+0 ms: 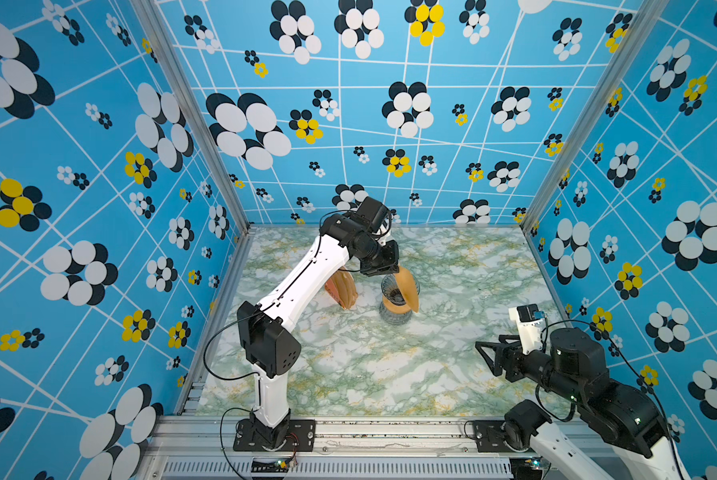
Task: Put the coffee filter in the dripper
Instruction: 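Lower the filter into the dripper cone with the left gripper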
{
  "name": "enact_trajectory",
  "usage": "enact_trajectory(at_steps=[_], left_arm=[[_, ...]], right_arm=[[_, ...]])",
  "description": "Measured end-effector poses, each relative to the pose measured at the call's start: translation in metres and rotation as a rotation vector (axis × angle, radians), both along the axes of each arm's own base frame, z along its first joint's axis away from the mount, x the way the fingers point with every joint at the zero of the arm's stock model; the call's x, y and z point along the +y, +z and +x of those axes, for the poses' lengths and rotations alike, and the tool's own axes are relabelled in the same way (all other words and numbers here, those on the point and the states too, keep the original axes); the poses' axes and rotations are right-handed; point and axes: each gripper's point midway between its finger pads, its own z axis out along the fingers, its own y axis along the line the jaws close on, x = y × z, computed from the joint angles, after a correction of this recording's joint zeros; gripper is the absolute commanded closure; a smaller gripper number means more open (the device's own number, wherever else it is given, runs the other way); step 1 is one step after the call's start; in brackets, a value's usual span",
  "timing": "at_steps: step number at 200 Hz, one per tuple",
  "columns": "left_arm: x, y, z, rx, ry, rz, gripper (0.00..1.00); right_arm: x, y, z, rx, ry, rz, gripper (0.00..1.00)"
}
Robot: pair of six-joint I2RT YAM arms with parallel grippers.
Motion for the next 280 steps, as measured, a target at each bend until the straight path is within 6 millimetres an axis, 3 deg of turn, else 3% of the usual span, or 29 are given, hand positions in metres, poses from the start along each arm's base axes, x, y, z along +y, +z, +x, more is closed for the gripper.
enact_trajectory(at_steps=[47, 93, 151, 155, 176, 239, 266, 280], left_arm=[[-0.001, -0.007, 0.006, -0.005, 0.006, -0.003, 0.87], [0.005, -0.012, 0.011, -0.013, 0.013, 0.014, 0.65], [0.011, -0.016, 0.017, -0.074, -0.013, 0.055, 0.58], [0.011, -0.016, 0.017, -0.080, -0.019, 0.058, 0.53], [0.017, -0.016, 0.013, -0.117, -0.045, 0.074, 0.50], [0.031, 0.024, -0.010, -0.315, -0.150, 0.041, 0.36], [0.030, 0.036, -0.017, -0.398, -0.202, 0.002, 0.17], [0.030, 0.038, -0.019, -0.428, -0.217, -0.008, 0.09]], right_arm=[[0.000, 0.000, 0.000, 0.001, -0.001, 0.002, 0.22], [0.001, -0.001, 0.001, 0.009, -0.001, -0.002, 0.22], [0.002, -0.004, 0.003, 0.025, -0.002, -0.011, 0.22], [0.002, -0.005, 0.003, 0.026, -0.001, -0.012, 0.22], [0.002, -0.006, 0.004, 0.034, -0.002, -0.016, 0.22], [0.004, -0.013, 0.009, 0.069, -0.004, -0.038, 0.21], [0.008, -0.018, 0.014, 0.108, -0.001, -0.056, 0.20], [0.011, -0.018, 0.019, 0.124, -0.006, -0.054, 0.08]])
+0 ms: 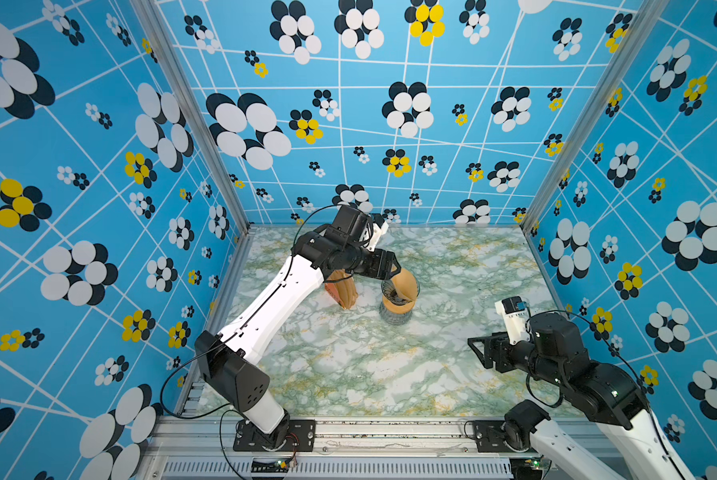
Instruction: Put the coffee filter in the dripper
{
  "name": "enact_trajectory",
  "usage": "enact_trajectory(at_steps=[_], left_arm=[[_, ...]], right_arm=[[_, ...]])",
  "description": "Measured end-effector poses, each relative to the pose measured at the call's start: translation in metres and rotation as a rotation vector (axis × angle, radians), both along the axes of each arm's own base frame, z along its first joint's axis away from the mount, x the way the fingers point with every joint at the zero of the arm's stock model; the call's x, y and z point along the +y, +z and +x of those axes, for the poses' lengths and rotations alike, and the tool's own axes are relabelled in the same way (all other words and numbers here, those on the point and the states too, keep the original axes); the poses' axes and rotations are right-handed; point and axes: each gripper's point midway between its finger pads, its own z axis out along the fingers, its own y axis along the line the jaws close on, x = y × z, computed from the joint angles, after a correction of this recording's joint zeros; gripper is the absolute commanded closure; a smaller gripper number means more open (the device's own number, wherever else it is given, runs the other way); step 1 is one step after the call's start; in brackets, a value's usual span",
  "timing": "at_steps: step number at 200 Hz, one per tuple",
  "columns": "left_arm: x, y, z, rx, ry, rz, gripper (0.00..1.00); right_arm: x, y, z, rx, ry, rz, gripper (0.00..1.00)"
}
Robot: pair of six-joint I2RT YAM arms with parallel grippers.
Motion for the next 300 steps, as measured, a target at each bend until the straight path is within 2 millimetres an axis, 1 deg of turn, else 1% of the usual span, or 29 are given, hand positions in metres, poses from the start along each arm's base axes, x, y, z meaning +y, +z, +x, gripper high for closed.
enact_trajectory(at_steps=[10, 17, 38, 56, 75, 93, 105, 122, 143, 161, 180, 202, 228, 256, 281, 300], left_arm=[[0.000, 0.000, 0.000, -0.018, -0.008, -0.004, 0.05], [0.000, 0.000, 0.000, -0.026, -0.010, -0.006, 0.00], [-0.001, -0.001, 0.001, -0.037, -0.012, -0.018, 0.01], [0.001, -0.004, -0.002, -0.038, 0.003, -0.031, 0.01], [0.012, -0.009, -0.011, -0.030, 0.041, -0.030, 0.01], [0.028, -0.011, -0.020, -0.020, 0.103, -0.041, 0.01], [0.039, -0.011, -0.023, -0.005, 0.147, -0.054, 0.01], [0.052, -0.013, -0.022, 0.020, 0.207, -0.072, 0.01], [0.060, -0.024, -0.023, 0.044, 0.257, -0.084, 0.01], [0.064, -0.040, -0.032, 0.064, 0.283, -0.086, 0.01], [0.066, -0.048, -0.040, 0.068, 0.294, -0.100, 0.01], [0.064, -0.044, -0.048, 0.026, 0.289, -0.117, 0.01], [0.062, -0.040, -0.057, -0.028, 0.283, -0.118, 0.01], [0.067, -0.044, -0.054, -0.046, 0.317, -0.094, 0.01], [0.073, -0.048, -0.049, -0.055, 0.356, -0.065, 0.01], [0.074, -0.050, -0.044, -0.042, 0.380, -0.052, 0.01]], right_arm=[[0.002, 0.002, 0.004, 0.003, 0.000, 0.001, 0.01], [0.004, 0.004, 0.007, 0.006, -0.004, 0.003, 0.01], [0.008, 0.011, 0.018, 0.021, -0.027, 0.005, 0.01], [0.012, 0.017, 0.033, 0.038, -0.053, -0.004, 0.01], [0.018, 0.026, 0.051, 0.043, -0.088, -0.003, 0.01], [0.020, 0.035, 0.068, 0.035, -0.146, 0.019, 0.01], [0.023, 0.045, 0.077, 0.014, -0.172, 0.044, 0.01], [0.028, 0.062, 0.089, -0.028, -0.180, 0.076, 0.01], [0.041, 0.078, 0.101, -0.060, -0.141, 0.099, 0.00], [0.051, 0.085, 0.112, -0.069, -0.107, 0.091, 0.01], [0.056, 0.087, 0.124, -0.073, -0.103, 0.073, 0.01], [0.060, 0.087, 0.131, -0.069, -0.100, 0.067, 0.01], [0.066, 0.094, 0.137, -0.067, -0.082, 0.068, 0.01], [0.075, 0.096, 0.140, -0.055, -0.040, 0.065, 0.01], [0.081, 0.091, 0.140, -0.013, -0.010, 0.056, 0.01], [0.086, 0.088, 0.145, 0.015, 0.000, 0.044, 0.01]])
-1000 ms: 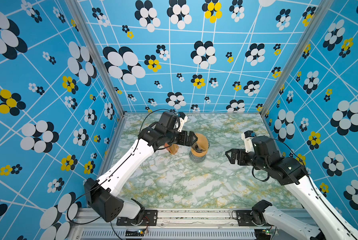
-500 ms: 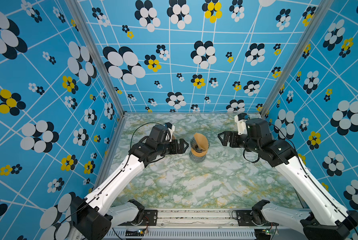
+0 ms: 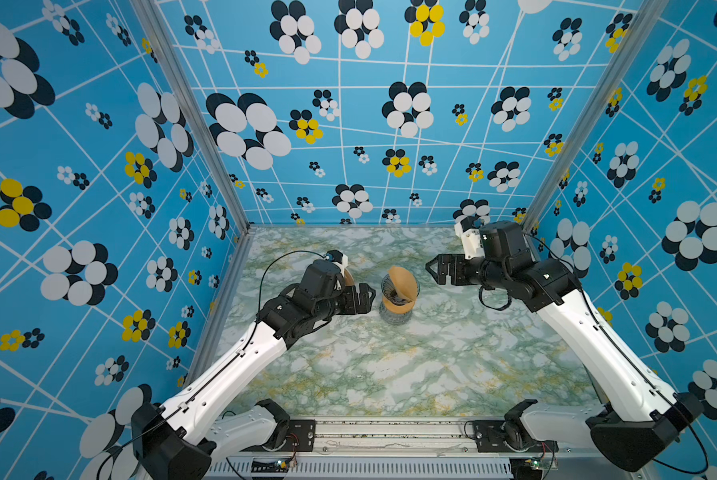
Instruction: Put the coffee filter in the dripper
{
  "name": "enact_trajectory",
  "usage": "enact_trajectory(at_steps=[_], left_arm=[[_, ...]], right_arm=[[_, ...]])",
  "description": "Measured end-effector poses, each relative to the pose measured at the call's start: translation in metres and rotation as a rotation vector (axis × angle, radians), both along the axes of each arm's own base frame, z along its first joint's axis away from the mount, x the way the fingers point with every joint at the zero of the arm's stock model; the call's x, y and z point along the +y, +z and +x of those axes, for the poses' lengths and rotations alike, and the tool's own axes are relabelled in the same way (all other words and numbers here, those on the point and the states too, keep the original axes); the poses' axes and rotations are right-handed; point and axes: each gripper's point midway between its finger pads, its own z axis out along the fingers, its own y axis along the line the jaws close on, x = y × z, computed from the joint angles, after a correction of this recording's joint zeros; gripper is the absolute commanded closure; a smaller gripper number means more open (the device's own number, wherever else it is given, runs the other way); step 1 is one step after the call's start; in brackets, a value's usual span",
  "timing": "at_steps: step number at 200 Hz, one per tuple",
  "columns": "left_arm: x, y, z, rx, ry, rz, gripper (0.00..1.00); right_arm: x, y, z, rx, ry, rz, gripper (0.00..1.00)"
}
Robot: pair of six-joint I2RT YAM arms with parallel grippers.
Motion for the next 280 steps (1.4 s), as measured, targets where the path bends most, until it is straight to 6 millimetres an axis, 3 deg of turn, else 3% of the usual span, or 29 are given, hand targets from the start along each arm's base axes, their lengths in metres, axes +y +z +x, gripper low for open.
enact_trajectory(at_steps=[93, 141, 172, 200, 280], left_arm=[[-0.029, -0.016, 0.020, 0.150, 0.100, -0.082, 0.01], [-0.051, -0.001, 0.031, 0.191, 0.138, -0.118, 0.01], [-0.059, 0.004, 0.039, 0.205, 0.153, -0.085, 0.01], [-0.066, -0.008, 0.043, 0.237, 0.150, -0.016, 0.01], [-0.082, -0.026, 0.053, 0.268, 0.105, 0.129, 0.01]], right_arm=[[0.015, -0.036, 0.018, 0.128, 0.019, -0.086, 0.01], [0.013, -0.052, 0.026, 0.154, -0.004, -0.128, 0.01], [0.010, -0.070, 0.024, 0.185, -0.011, -0.155, 0.01], [0.007, -0.083, 0.021, 0.212, -0.012, -0.173, 0.01], [0.012, -0.092, 0.028, 0.208, -0.012, -0.169, 0.01]])
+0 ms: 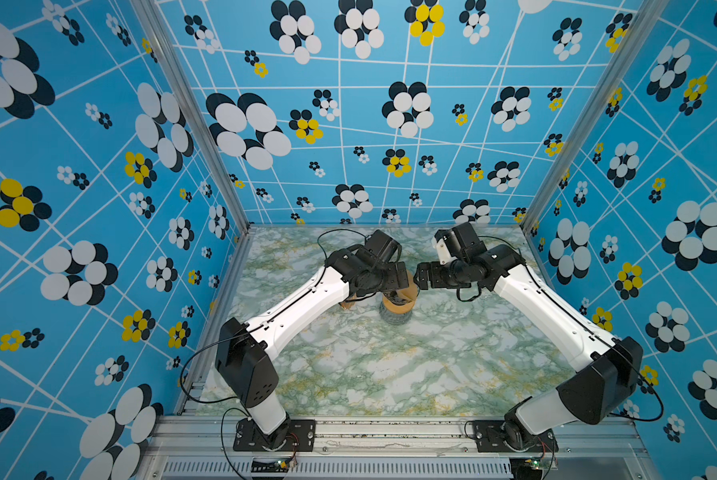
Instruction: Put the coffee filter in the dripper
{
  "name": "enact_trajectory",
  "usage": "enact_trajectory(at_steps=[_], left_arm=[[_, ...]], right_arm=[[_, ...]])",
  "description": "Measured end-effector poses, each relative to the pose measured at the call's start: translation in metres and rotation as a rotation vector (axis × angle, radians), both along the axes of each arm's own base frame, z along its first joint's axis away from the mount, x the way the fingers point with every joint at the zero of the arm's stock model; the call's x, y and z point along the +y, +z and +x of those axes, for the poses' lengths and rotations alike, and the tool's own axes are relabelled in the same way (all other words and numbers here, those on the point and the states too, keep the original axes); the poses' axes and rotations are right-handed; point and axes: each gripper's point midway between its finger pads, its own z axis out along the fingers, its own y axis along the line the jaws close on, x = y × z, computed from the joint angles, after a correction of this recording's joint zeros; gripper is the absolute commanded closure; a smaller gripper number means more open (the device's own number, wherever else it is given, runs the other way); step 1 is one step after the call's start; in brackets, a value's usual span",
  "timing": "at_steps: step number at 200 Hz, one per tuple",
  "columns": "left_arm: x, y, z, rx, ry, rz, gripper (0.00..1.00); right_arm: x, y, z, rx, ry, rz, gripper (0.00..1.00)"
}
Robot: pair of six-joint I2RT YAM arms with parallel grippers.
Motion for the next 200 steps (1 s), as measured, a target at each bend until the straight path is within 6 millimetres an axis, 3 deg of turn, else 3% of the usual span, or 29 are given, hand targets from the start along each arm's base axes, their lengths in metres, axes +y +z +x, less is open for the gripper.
enact_trajectory(at_steps=[72, 142, 200], left_arm=[[-0.001, -0.026, 0.002, 0.054, -0.034, 0.058, 0.01], [0.012, -0.033, 0.012, 0.091, -0.021, 0.054, 0.01], [0.015, -0.044, 0.007, 0.126, -0.034, 0.054, 0.01]], right_arm=[[0.006, -0.014, 0.008, 0.020, 0.001, -0.006, 0.01], [0.009, -0.028, 0.011, 0.053, 0.005, -0.017, 0.01], [0.011, -0.036, 0.013, 0.070, 0.009, -0.019, 0.01]])
